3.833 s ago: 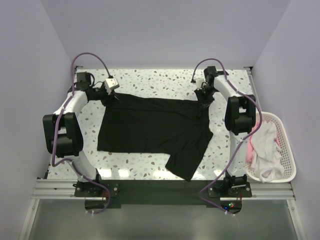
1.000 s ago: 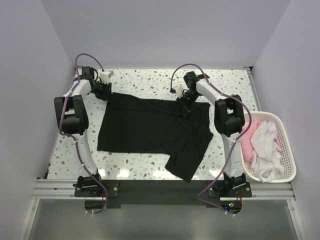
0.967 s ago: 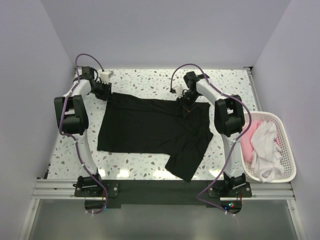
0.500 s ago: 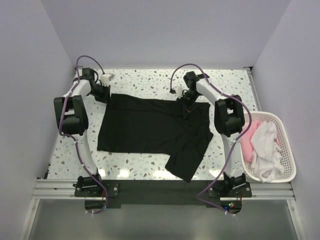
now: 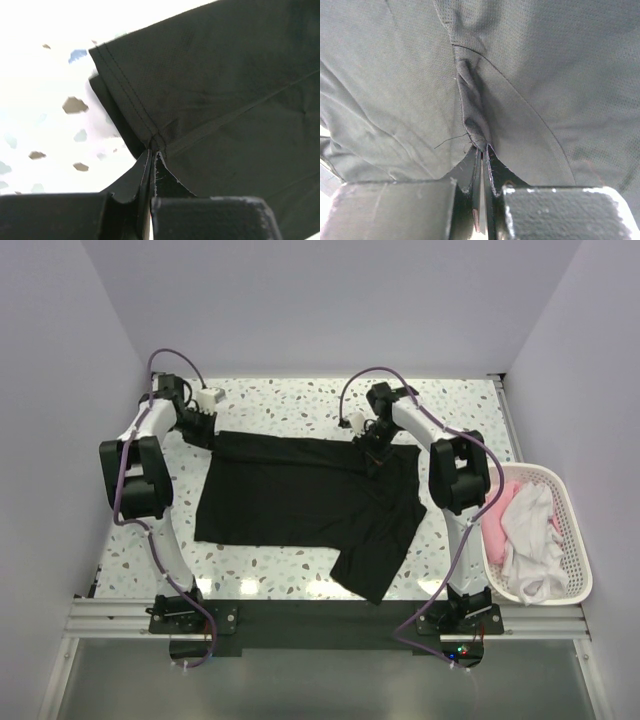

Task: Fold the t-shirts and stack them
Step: Fold the tshirt

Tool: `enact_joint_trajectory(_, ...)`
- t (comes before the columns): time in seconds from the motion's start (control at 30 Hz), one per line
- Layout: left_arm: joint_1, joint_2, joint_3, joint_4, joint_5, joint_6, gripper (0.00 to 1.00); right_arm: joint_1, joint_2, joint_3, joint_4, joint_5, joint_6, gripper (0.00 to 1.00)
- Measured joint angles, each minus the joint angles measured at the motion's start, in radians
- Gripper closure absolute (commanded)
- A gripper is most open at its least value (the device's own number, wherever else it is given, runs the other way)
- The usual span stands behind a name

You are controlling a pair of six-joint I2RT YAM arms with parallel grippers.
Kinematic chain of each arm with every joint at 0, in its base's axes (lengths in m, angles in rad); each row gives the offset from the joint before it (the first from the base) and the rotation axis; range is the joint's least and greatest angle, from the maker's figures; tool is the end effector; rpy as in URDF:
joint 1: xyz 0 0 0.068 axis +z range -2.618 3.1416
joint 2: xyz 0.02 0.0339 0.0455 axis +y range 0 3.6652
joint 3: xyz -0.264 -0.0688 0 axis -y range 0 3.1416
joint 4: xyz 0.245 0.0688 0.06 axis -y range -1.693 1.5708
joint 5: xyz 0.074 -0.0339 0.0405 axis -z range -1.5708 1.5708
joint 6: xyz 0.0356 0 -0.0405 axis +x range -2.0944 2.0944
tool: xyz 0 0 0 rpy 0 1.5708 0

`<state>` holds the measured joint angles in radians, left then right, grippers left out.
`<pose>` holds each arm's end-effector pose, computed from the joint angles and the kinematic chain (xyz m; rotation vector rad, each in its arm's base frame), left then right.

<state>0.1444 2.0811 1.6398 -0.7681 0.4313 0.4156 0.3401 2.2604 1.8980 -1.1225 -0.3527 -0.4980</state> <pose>0.4313 0.0477 0.1940 0.4630 2.6094 -0.4238 0.4178 0.1609 0.1794 -1.2353 2.7170 0.5201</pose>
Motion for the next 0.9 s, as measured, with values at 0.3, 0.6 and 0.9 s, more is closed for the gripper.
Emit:
enact_joint_trajectory(0.3,0.001,0.023,0.000,-0.058,-0.042,0.027,0.89,0.003,-0.005,0.011,-0.031,0.000,-0.019,1.00)
enact_joint_trajectory(0.6,0.001,0.039,-0.003,-0.060,-0.042,0.033,0.80,0.064,-0.005,0.017,-0.066,-0.001,-0.034,1.00)
enact_joint_trajectory(0.9,0.001,0.020,-0.029,-0.058,-0.014,0.034,0.80,0.153,-0.005,0.015,-0.095,-0.064,0.024,0.71)
